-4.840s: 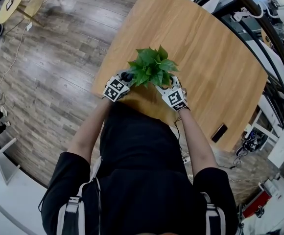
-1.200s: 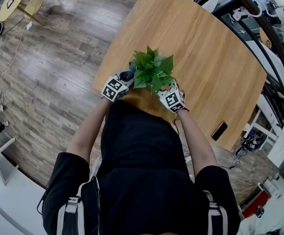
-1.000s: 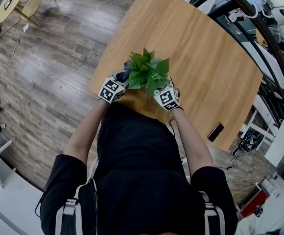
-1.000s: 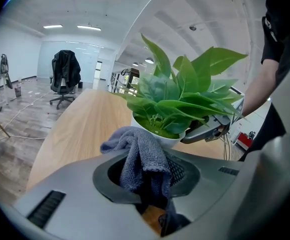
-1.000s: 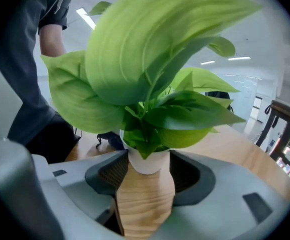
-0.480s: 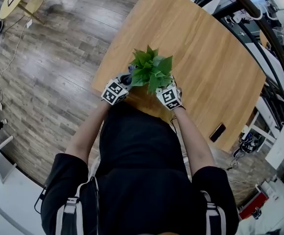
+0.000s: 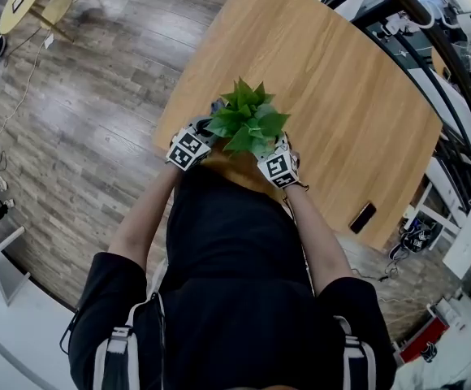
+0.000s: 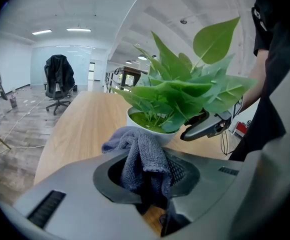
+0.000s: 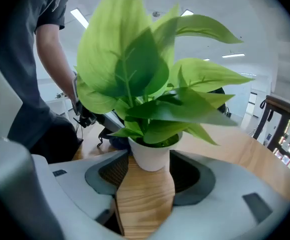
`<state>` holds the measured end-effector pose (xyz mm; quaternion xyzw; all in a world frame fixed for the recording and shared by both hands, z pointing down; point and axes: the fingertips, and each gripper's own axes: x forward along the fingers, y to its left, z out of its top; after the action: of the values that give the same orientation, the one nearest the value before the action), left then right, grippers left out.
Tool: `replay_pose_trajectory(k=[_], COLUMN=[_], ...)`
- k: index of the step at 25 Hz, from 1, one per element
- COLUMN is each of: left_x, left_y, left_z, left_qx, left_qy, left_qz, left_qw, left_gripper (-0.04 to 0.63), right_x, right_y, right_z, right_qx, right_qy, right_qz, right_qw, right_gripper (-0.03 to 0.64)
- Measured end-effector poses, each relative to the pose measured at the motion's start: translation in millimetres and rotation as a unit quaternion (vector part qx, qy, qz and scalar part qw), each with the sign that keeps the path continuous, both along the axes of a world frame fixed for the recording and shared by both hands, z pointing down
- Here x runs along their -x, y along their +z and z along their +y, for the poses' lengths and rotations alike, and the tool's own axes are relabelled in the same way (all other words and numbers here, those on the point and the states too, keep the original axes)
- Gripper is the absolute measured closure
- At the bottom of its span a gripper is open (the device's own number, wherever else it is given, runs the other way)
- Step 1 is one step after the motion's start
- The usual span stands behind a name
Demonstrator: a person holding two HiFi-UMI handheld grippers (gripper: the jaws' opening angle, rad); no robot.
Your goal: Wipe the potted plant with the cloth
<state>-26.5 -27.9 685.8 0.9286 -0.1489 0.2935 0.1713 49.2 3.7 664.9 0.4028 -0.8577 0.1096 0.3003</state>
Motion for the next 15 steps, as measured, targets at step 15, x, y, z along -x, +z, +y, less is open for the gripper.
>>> replay_pose_trajectory(k=[15], left_x=[-8.9], left_y=[-1.5], left_z=[15.2], left_qx=[0.010], left_qy=[0.017], left_qz=[0.009], left_qw=[0.9998], left_gripper=[0.482], right_x=[-4.4], right_y=[-4.3], right_z=[-19.6], right_qx=[-0.015], right_qy=[-0.002], right_qz=[0.001], right_qw=[1.000], right_gripper=[0.374])
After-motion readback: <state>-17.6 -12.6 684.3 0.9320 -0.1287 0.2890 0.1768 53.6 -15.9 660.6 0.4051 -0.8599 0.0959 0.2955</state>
